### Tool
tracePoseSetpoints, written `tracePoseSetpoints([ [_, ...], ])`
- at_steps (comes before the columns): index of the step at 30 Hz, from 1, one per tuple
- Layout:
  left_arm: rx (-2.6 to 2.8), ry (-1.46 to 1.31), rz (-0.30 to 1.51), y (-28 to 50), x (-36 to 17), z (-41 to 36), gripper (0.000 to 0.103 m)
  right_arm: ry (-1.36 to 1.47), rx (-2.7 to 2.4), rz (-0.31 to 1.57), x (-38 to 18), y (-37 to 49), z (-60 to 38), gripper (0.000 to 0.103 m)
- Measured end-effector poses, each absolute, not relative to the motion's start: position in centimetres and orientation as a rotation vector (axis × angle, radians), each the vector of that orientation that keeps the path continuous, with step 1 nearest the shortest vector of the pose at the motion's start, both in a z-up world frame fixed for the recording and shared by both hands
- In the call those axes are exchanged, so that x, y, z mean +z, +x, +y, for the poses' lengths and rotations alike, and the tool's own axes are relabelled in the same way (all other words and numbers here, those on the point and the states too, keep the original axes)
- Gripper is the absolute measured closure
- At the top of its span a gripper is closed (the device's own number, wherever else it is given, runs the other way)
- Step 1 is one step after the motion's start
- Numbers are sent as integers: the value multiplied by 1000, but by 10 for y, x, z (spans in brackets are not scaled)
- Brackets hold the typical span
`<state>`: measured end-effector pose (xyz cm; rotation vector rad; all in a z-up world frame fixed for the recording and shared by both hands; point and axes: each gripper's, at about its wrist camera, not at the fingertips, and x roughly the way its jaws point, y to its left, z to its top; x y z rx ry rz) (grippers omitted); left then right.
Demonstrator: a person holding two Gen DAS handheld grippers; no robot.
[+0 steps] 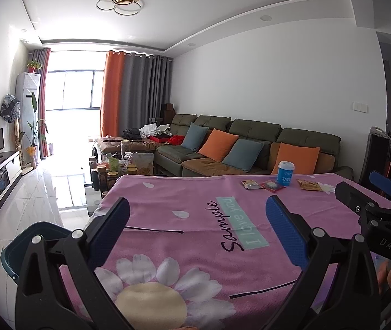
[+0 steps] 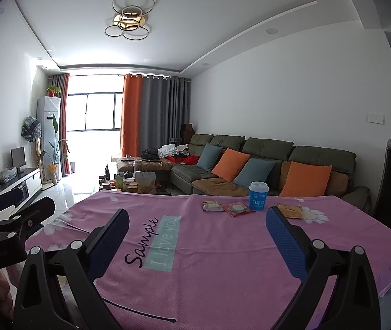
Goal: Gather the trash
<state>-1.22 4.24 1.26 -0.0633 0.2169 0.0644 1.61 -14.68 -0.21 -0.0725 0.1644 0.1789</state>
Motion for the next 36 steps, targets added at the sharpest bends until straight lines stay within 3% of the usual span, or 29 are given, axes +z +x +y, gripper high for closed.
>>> tracePoseSetpoints([
  [36,78,-55,196,-17,15,45,6,-121,189,175,-4,16,-136,7],
])
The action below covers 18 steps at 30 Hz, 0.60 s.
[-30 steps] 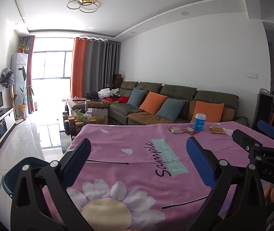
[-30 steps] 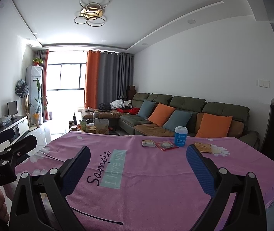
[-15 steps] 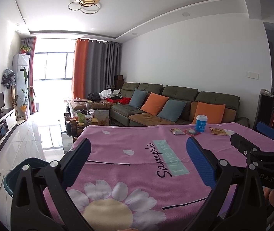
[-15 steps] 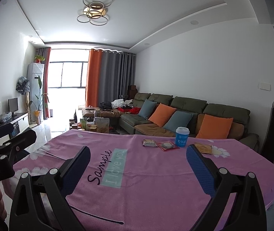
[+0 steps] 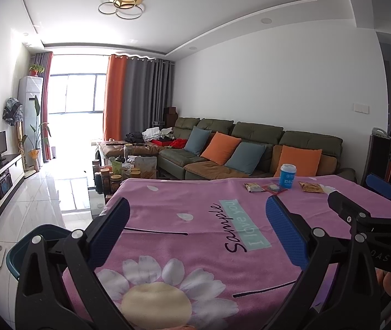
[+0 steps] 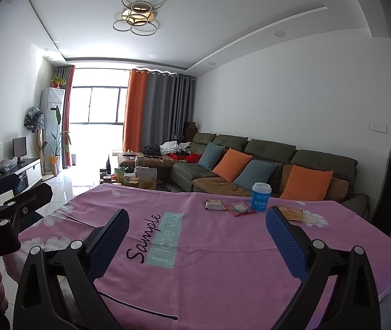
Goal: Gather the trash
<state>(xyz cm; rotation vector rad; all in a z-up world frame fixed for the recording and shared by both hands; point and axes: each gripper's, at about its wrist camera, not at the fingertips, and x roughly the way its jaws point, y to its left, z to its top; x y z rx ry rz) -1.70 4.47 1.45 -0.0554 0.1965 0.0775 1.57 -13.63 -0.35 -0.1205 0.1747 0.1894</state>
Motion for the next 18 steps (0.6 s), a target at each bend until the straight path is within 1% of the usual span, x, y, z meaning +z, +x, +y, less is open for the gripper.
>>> tracePoseSetpoints([
  [18,63,-42,182,-25,12,45,6,-126,191,181,-3,16,-133,7],
])
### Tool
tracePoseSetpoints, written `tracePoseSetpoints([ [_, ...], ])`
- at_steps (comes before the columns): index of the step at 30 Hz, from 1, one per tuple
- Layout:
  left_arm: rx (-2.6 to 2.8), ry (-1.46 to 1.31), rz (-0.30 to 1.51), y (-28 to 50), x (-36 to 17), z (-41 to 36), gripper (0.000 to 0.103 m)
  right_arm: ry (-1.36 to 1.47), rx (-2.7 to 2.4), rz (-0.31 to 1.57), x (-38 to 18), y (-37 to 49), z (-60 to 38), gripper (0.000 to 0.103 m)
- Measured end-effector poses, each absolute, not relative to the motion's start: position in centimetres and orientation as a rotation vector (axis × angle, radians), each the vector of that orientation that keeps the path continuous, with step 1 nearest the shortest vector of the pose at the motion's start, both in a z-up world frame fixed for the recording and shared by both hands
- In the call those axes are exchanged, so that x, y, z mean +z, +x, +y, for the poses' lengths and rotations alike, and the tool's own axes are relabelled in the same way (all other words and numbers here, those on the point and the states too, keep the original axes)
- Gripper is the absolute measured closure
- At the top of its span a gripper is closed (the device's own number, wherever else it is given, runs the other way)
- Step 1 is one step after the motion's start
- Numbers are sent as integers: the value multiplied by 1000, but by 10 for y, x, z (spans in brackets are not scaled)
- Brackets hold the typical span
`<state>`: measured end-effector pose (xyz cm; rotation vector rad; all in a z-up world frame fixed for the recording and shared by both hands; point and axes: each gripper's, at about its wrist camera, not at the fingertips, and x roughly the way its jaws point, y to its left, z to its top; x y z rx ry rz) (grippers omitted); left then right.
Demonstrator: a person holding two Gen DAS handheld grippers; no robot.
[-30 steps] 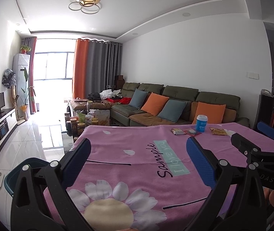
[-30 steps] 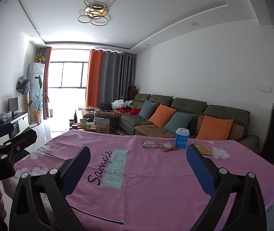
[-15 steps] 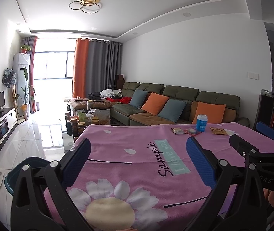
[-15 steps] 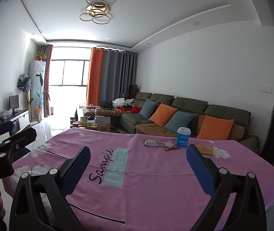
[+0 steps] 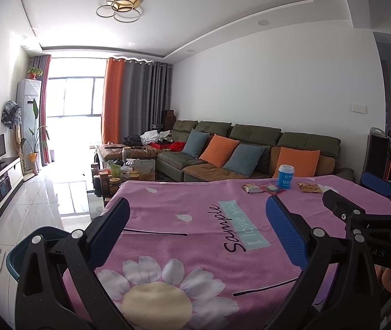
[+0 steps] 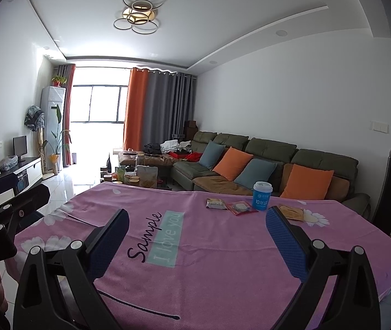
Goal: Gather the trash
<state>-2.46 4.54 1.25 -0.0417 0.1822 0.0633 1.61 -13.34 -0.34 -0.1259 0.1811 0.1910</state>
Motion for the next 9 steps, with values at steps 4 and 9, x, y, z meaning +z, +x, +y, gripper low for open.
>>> tracePoseSetpoints([
  [4,68,-44,204,-21,11,46,6,-112,181,185,-2,17,-137,7],
  [9,78,-48,222,-15,11,50,6,-105,141,172,0,20,-149,7],
])
